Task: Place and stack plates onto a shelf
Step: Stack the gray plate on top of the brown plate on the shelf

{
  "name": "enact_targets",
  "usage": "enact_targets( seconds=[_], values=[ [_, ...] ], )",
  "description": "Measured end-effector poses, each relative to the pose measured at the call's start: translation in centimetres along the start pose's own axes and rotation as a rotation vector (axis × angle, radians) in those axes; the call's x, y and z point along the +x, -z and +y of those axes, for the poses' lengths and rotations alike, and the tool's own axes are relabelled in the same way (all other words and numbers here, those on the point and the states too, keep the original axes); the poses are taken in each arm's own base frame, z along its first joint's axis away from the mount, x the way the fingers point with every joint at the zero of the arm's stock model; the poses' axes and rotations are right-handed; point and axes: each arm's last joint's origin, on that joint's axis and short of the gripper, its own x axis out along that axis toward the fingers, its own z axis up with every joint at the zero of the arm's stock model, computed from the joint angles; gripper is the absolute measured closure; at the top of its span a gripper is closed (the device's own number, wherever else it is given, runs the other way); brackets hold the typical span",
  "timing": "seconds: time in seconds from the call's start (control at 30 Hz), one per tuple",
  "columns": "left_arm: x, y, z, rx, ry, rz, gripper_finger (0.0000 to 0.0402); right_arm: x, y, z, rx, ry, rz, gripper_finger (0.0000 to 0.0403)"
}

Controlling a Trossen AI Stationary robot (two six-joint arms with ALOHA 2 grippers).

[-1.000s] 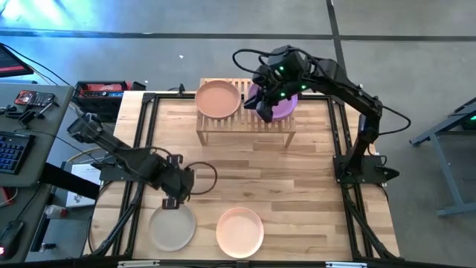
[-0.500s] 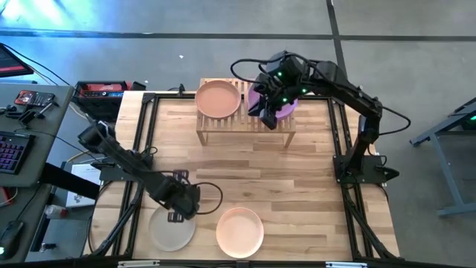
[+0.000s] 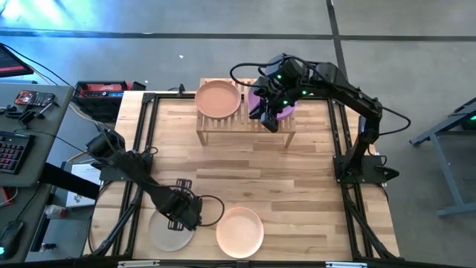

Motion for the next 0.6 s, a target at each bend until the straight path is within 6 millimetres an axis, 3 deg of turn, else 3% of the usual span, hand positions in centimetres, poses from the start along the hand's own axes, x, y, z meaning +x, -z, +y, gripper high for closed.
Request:
enact_targets(
  seconds=[0.6],
  values=[
    [2.3, -0.2, -1.1, 0.042, -0.059, 0.058, 0.0337, 0.0, 0.0, -0.1, -0.015, 0.028, -0.002, 0.0361]
  ],
)
